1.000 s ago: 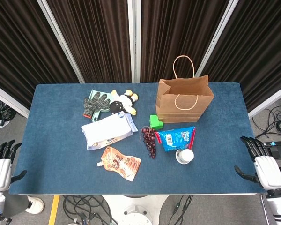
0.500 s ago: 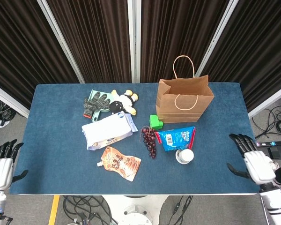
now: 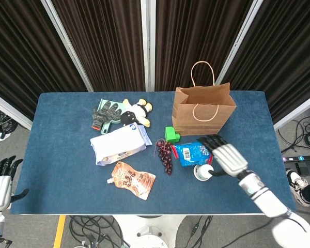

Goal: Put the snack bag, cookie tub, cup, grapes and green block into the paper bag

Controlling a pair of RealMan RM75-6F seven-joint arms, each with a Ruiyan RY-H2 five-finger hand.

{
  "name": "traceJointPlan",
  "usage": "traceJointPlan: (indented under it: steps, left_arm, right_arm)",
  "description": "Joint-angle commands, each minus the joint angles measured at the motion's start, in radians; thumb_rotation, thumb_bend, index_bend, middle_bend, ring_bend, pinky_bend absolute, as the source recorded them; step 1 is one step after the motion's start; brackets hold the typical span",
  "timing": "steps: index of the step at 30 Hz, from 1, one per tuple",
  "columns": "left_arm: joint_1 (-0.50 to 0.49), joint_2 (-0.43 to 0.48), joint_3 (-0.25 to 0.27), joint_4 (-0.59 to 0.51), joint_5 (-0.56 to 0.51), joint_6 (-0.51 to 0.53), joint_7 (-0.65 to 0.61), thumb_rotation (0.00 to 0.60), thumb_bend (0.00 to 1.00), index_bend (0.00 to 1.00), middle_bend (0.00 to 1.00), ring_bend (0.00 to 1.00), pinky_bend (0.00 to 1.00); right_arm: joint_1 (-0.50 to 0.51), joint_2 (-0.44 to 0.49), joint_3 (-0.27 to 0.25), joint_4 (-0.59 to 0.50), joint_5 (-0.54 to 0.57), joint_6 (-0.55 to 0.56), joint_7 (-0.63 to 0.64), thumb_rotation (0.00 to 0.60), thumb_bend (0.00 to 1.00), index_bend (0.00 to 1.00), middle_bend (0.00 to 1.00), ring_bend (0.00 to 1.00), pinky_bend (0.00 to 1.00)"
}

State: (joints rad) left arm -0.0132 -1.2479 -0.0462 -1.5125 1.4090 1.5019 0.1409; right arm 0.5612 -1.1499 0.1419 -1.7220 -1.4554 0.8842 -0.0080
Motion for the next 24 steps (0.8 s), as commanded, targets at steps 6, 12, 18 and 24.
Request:
traceJointPlan:
  steps: [6, 12, 18, 24]
  left_arm:
    - [-0.004, -0.002, -0.003, 0.017, -0.011, -0.017, -0.023, 0.600, 0.04, 0.23, 0.20, 0.12, 0.15]
    - [-0.002, -0.007, 0.000, 0.029, -0.012, -0.022, -0.041, 0.600, 0.04, 0.23, 0.20, 0.12, 0.15]
    - [-0.001, -0.010, 0.000, 0.038, -0.015, -0.021, -0.048, 0.600, 0.04, 0.23, 0.20, 0.12, 0.15]
    - [-0.004, -0.007, -0.004, 0.034, -0.014, -0.021, -0.045, 0.600, 0.04, 0.23, 0.20, 0.12, 0.15]
  right_arm:
    - [0.100, -0.129, 0.024, 0.072, 0.116, -0.094, -0.111, 0.600, 0.10, 0.00, 0.07, 0.00, 0.05]
    - [0.116, -0.200, 0.016, 0.126, 0.172, -0.072, -0.190, 0.600, 0.16, 0.04, 0.14, 0.00, 0.08]
    - [0.102, -0.287, 0.022, 0.212, 0.127, 0.048, -0.189, 0.600, 0.26, 0.41, 0.40, 0.21, 0.39]
    - [0.078, -0.280, 0.014, 0.232, -0.012, 0.182, -0.054, 0.600, 0.32, 0.65, 0.57, 0.38, 0.59]
